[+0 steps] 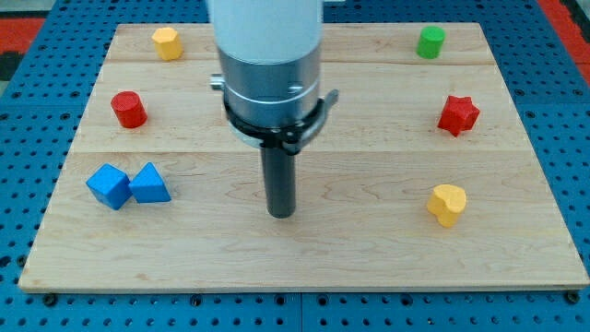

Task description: Move the yellow heart bottom right to the yellow hexagon

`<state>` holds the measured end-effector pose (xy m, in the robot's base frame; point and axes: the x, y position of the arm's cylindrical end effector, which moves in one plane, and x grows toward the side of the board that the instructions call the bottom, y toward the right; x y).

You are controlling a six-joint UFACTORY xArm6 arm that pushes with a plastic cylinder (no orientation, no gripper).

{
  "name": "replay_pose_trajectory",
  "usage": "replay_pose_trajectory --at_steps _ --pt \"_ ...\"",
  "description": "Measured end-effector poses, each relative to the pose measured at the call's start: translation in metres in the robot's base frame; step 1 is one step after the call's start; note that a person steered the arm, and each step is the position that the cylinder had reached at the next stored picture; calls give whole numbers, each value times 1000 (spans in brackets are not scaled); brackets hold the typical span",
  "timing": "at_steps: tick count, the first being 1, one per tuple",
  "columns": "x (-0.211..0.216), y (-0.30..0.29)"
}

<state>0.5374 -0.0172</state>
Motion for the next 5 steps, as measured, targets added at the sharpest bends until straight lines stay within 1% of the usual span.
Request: replay_pose_trajectory --at_steps 1,2,3,4,5 --pt "29 6" --pt "28 50" --pt "32 107" --pt "43 101" --pt "41 100"
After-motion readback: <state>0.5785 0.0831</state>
